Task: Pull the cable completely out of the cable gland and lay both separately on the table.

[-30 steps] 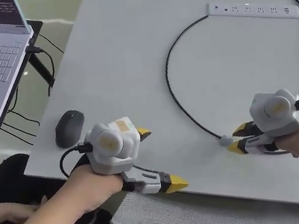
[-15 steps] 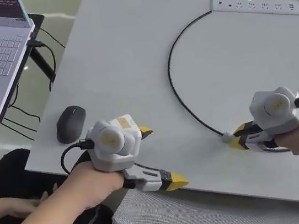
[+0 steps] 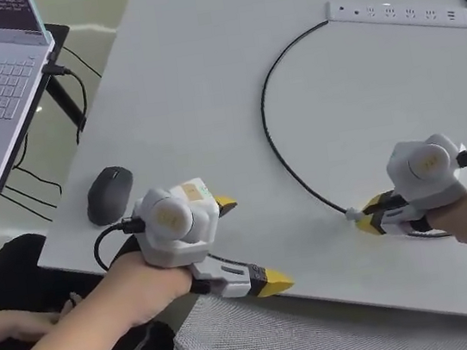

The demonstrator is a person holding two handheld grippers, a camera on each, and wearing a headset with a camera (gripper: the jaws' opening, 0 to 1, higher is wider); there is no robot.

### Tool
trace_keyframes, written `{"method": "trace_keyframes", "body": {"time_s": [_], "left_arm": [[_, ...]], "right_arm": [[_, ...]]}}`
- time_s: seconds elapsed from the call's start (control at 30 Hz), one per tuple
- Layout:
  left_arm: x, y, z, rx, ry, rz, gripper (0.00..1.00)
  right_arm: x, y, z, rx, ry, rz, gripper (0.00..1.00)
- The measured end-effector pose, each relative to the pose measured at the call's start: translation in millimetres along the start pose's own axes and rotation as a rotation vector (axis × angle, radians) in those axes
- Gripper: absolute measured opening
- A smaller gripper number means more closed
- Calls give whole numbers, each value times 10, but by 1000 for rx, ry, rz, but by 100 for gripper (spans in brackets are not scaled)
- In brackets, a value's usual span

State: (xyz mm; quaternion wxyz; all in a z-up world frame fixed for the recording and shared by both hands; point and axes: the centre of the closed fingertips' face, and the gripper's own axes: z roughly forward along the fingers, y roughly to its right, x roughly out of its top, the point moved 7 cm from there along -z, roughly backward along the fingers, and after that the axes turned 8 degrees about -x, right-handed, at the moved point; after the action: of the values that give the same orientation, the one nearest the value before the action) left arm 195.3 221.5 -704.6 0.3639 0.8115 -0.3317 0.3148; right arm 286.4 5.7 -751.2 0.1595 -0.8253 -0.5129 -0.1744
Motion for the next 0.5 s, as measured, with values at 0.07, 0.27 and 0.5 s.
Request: {"method": "trace_keyframes", "body": {"time_s": [0.07, 0.27, 0.5], "left_arm": [[21, 6, 2, -3, 4, -2, 90], [114, 71, 41, -14, 11, 14, 89], [268, 195, 121, -45, 27, 42, 89]], "right_arm": [[3, -4, -46, 4, 2, 11, 7], [55, -67, -214, 11, 23, 5, 6], [80, -129, -432, 4, 37, 8, 6]]}}
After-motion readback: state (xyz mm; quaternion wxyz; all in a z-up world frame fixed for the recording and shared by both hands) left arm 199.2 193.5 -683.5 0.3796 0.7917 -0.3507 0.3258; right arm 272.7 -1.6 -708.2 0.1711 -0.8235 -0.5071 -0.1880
